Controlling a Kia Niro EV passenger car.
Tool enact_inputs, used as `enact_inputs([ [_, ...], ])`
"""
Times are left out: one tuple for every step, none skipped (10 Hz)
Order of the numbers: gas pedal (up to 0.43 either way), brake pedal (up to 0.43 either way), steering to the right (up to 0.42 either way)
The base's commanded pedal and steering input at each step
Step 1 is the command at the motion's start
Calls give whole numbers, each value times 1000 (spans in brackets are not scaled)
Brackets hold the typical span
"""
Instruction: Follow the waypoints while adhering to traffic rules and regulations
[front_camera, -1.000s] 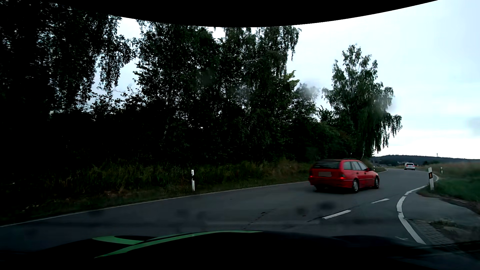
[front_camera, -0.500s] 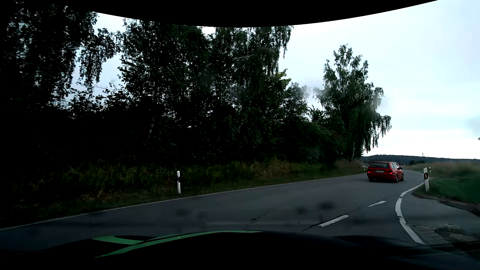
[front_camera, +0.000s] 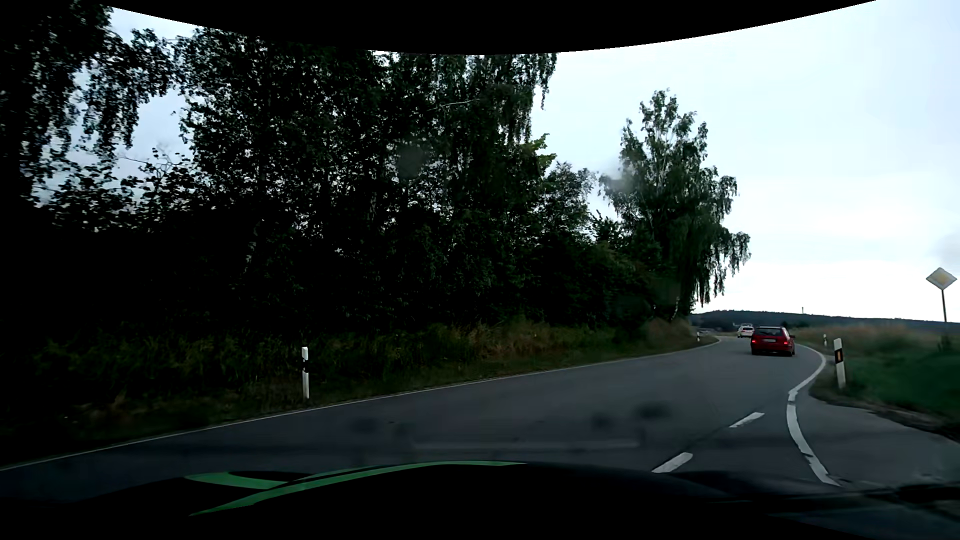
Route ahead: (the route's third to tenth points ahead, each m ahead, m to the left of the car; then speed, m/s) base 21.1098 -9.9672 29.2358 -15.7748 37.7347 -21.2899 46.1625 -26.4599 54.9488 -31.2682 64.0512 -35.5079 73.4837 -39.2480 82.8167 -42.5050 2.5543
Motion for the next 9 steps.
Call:
enact_inputs([
  [260,0,291],
  [268,0,295],
  [268,0,296],
  [268,0,296],
  [268,0,296],
  [268,0,296],
  [268,0,296],
  [268,0,296],
  [268,0,296],
])
